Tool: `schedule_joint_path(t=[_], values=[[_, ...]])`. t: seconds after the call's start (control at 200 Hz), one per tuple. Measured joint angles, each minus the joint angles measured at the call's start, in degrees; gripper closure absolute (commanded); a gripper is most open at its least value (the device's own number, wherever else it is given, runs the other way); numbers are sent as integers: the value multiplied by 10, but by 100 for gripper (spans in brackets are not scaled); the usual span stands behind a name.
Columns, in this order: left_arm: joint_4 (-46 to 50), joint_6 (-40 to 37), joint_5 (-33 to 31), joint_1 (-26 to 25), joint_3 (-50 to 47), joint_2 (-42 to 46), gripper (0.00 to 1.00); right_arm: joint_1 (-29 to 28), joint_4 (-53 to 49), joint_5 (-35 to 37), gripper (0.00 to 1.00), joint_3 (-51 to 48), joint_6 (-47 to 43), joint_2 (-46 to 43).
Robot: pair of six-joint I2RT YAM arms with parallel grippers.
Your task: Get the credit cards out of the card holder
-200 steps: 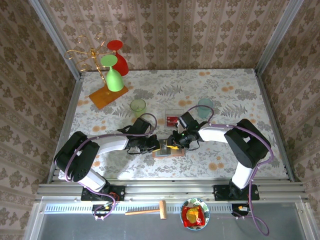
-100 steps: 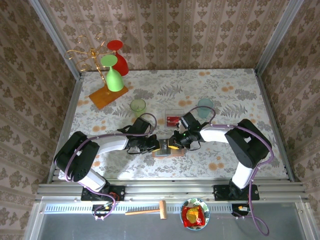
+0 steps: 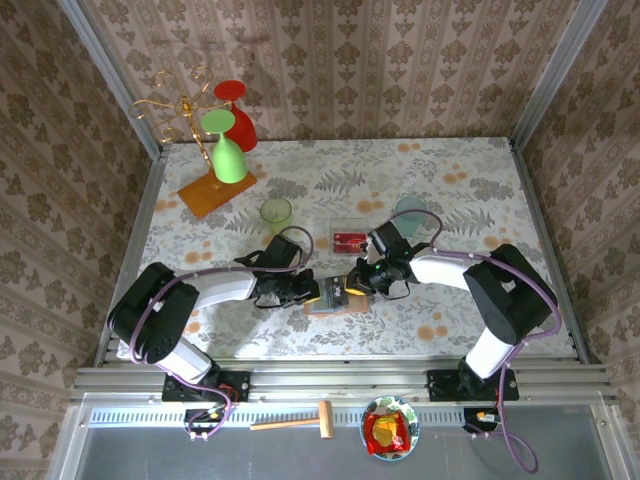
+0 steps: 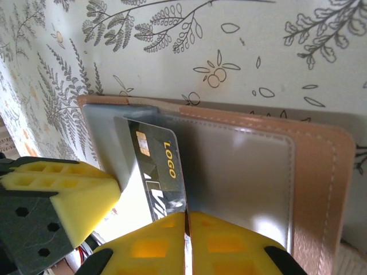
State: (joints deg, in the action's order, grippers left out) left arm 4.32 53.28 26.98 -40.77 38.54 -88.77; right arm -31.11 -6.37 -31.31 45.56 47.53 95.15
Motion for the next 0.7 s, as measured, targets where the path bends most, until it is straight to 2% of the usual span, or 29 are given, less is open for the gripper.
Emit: schedule_joint_path(t=[0.285, 0.46, 0.7], values=[[0, 0, 0, 0, 0, 0, 94, 0, -21, 10, 90, 0, -11, -30], [0, 0, 0, 0, 0, 0, 94, 0, -16, 8, 85, 0, -8, -32], [-2, 0, 0, 0, -2, 0, 94, 0, -11, 4, 85, 0, -4, -32]])
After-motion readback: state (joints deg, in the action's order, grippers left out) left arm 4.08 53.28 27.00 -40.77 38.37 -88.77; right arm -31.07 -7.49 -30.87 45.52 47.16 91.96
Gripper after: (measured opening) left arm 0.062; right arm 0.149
